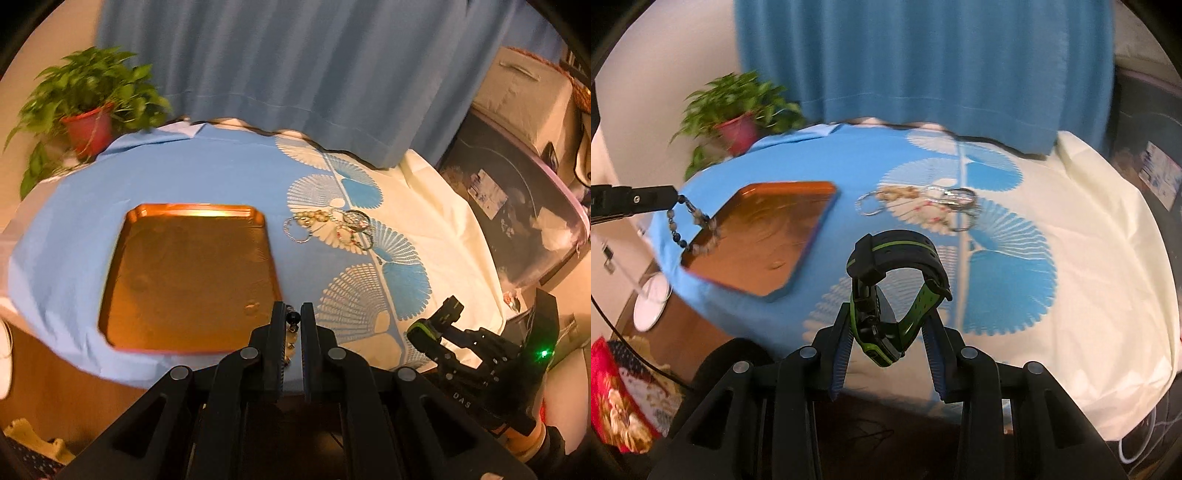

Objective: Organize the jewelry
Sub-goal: 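Grasp a dark beaded bracelet with the left gripper while the right gripper holds the watch, then lower the bracelet and watch into the tray and open both grippers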

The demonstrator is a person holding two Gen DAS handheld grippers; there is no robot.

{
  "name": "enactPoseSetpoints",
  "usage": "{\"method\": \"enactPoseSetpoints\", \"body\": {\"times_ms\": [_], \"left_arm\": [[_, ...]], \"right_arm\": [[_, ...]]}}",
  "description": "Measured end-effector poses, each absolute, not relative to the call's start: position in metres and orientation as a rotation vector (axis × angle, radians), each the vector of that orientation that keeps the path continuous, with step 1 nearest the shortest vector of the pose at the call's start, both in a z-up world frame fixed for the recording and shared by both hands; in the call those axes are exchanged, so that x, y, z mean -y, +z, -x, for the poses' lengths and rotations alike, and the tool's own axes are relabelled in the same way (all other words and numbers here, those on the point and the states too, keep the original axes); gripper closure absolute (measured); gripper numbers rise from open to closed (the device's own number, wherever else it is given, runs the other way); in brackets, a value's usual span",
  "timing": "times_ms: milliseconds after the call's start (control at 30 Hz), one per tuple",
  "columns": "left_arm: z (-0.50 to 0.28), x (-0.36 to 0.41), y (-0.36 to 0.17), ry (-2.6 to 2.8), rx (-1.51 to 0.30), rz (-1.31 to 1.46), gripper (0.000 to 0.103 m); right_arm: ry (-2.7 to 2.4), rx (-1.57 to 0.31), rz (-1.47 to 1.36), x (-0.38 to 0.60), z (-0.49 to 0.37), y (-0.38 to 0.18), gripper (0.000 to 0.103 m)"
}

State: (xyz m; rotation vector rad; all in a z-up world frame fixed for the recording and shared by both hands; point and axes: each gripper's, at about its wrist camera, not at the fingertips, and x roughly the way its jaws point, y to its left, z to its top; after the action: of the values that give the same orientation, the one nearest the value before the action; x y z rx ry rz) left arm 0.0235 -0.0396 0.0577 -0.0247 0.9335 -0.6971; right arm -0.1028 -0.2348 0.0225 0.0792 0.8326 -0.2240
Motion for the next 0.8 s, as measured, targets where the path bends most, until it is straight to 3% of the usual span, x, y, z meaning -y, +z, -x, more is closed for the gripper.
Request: {"method": "enactPoseSetpoints", "body": {"times_ms": [800], "left_arm": [[-0.109, -0.015, 0.029, -0.574, -0.912, 0.093, 0.098]], "right_arm": [[0.003, -0.881, 0.01, 0.137, -0.018, 0.001, 0.065]]}}
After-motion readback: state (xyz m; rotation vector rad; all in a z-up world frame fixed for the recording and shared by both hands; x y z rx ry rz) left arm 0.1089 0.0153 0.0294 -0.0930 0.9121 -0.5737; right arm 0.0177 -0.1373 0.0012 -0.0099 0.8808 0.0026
